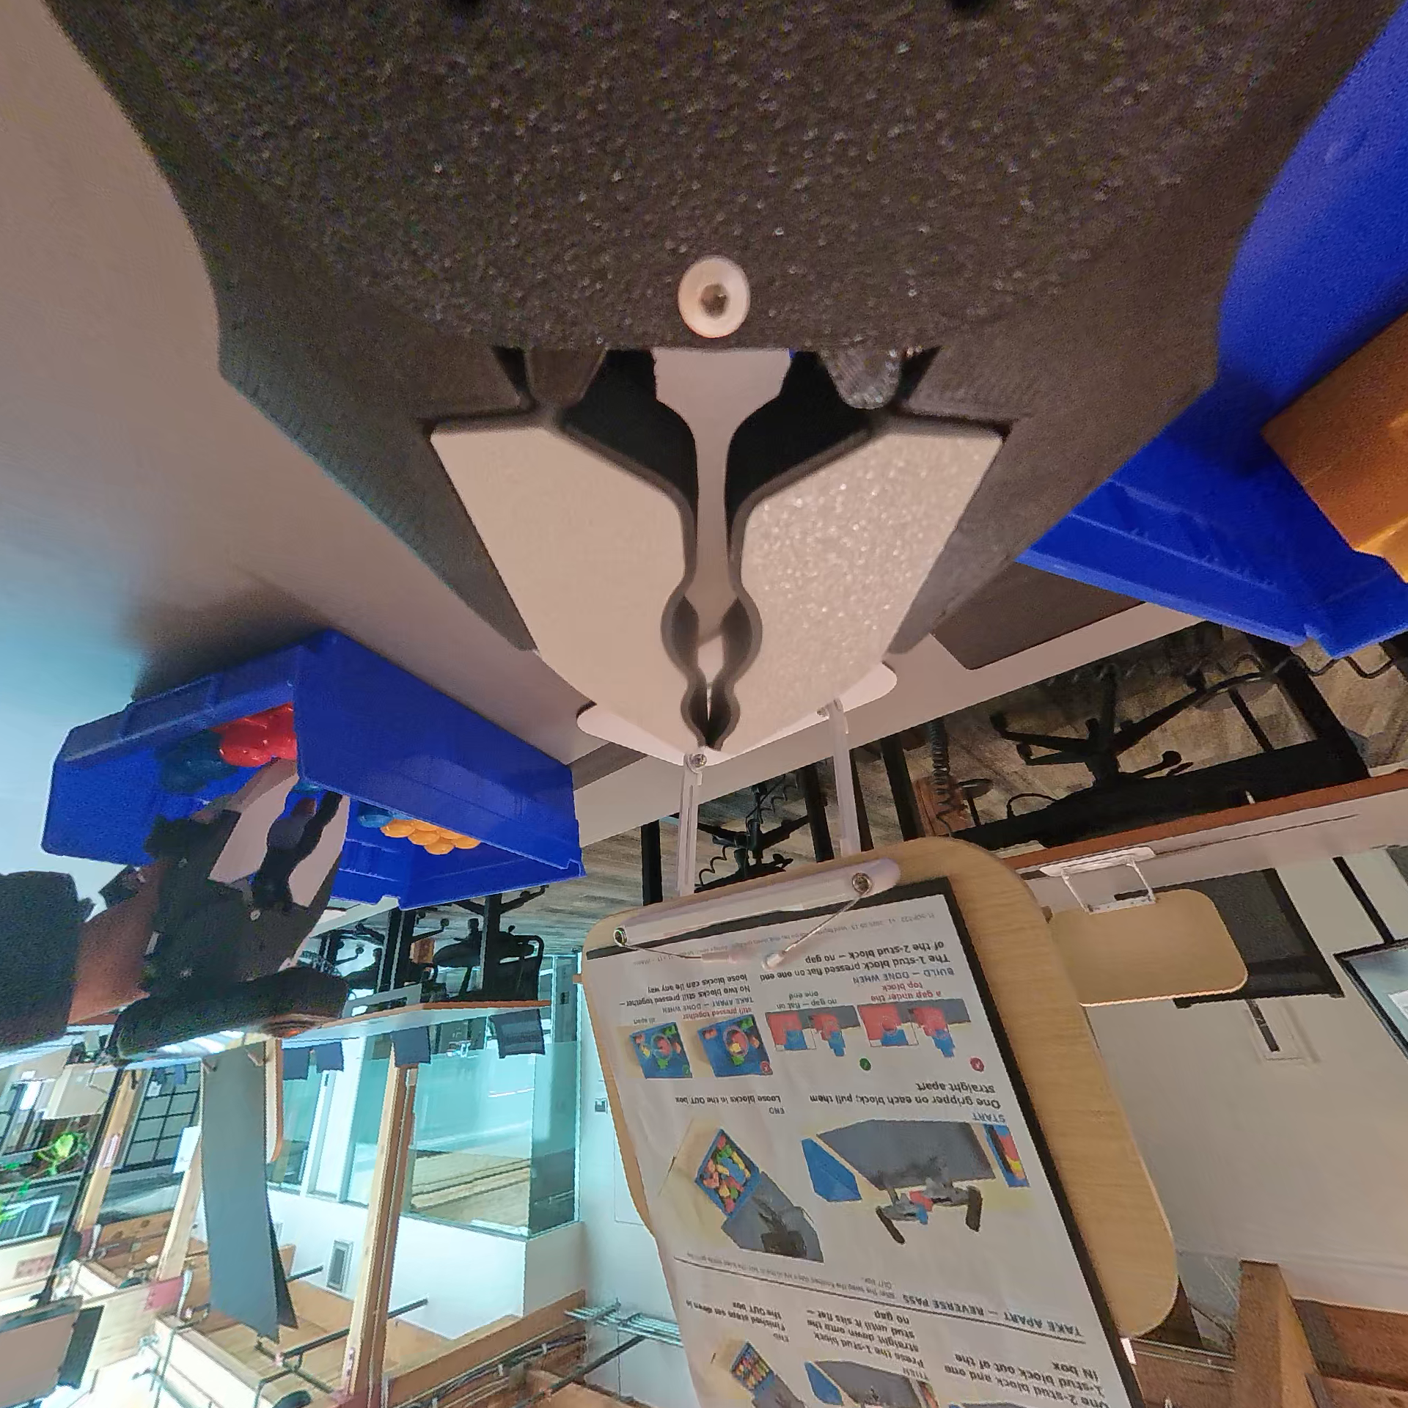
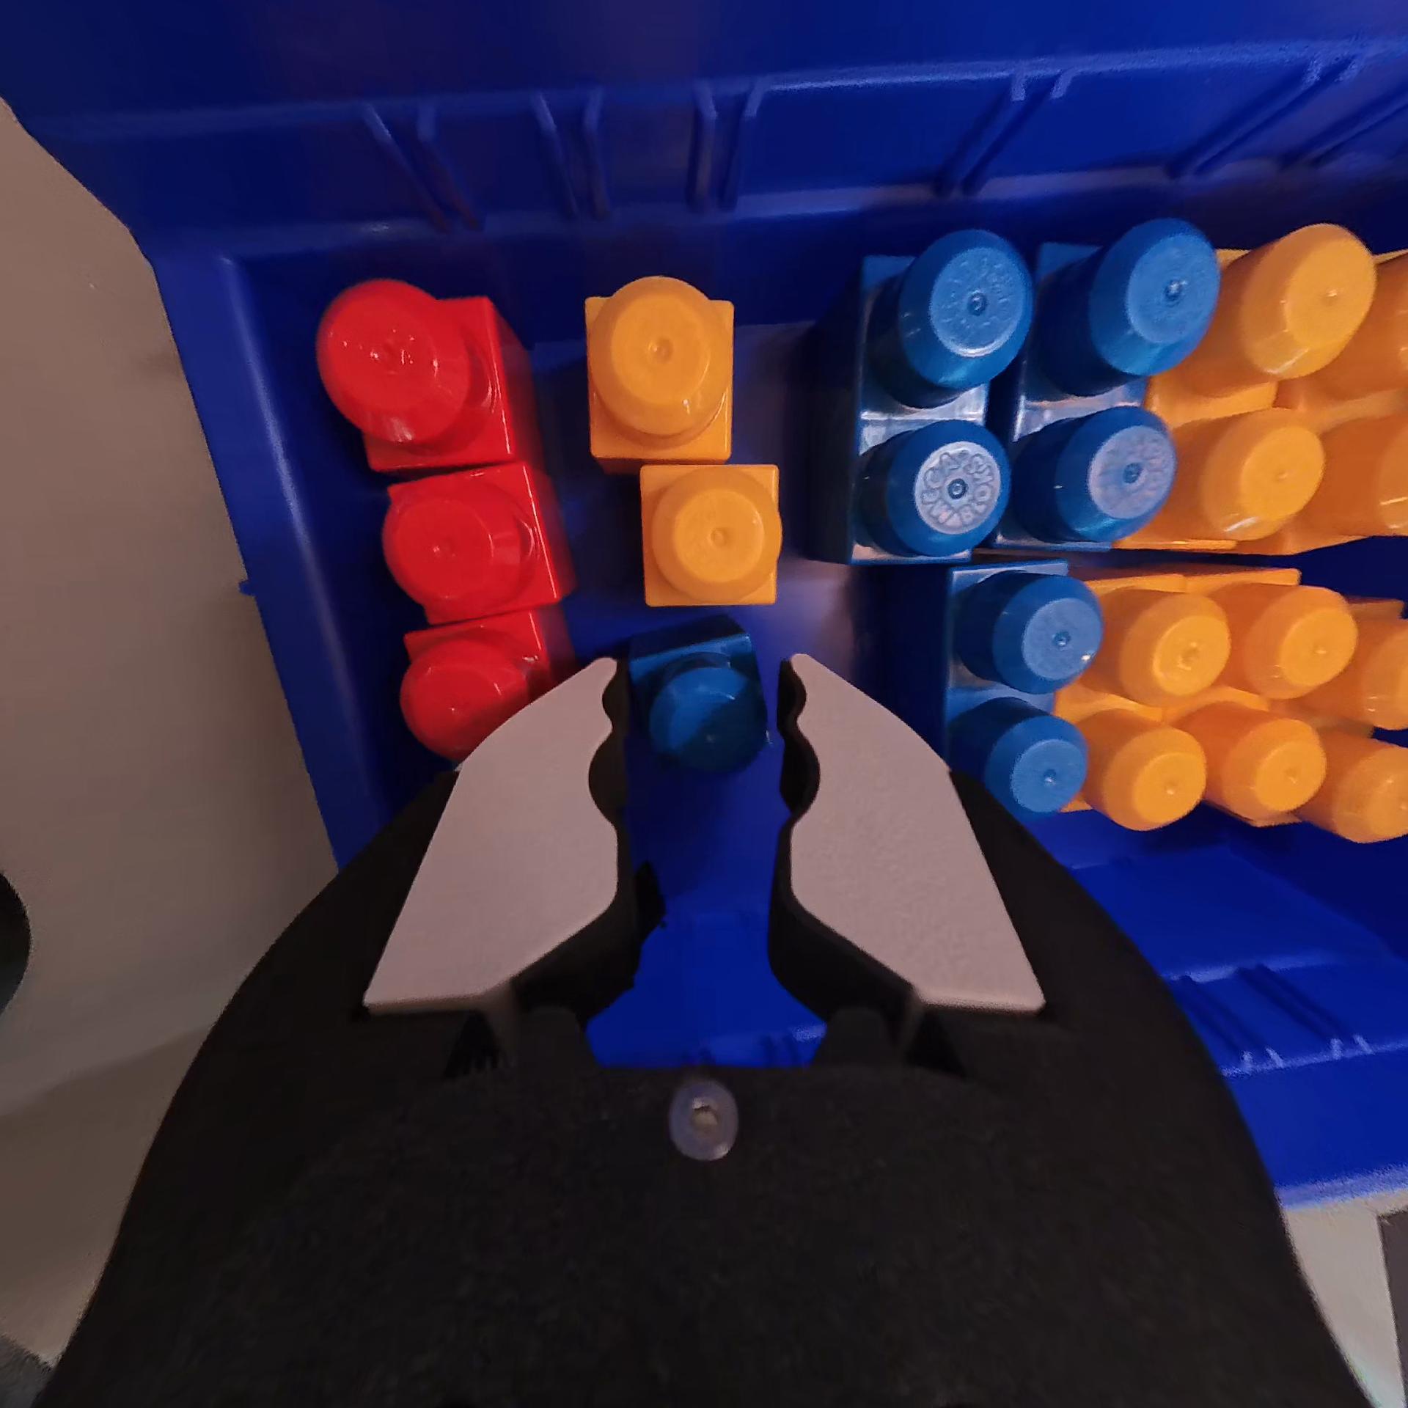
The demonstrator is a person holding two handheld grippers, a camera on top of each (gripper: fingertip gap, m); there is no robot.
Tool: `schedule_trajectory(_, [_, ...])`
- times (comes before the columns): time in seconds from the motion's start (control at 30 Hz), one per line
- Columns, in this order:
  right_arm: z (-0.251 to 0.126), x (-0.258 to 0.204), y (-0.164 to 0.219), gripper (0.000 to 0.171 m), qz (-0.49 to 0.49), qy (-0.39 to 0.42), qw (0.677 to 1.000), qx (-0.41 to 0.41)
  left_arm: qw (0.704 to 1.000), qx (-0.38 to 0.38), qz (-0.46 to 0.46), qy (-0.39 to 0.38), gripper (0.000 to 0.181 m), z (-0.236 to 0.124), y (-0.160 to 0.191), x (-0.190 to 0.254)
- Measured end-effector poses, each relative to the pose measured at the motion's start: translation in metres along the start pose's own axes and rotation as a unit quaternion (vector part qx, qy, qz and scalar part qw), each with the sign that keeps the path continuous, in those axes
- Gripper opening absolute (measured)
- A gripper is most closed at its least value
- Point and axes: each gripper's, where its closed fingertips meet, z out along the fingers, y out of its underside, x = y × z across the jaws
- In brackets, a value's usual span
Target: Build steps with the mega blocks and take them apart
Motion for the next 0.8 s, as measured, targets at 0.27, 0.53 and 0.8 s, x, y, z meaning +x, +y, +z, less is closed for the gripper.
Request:
schedule_trajectory(0.27, [-0.006, 0.000, 0.012, 0.034, -0.014, 0.000, 0.999, -0.039, 1.000, -0.005, 0.004, 0.002, 0.000, 0.001, 0.002, 0.001])
schedule_trajectory(0.53, [-0.005, -0.001, 0.003, 0.029, -0.010, 0.001, 1.000, -0.029, 1.000, -0.008, 0.007, 0.003, 0.000, 0.001, 0.004, 0.001])
schedule_trajectory(0.8, [-0.069, -0.014, -0.078, 0.036, -0.024, 0.027, 0.986, 0.161, 1.000, -0.007, -0.001, -0.007, 0.000, -0.001, 0.002, -0.004])
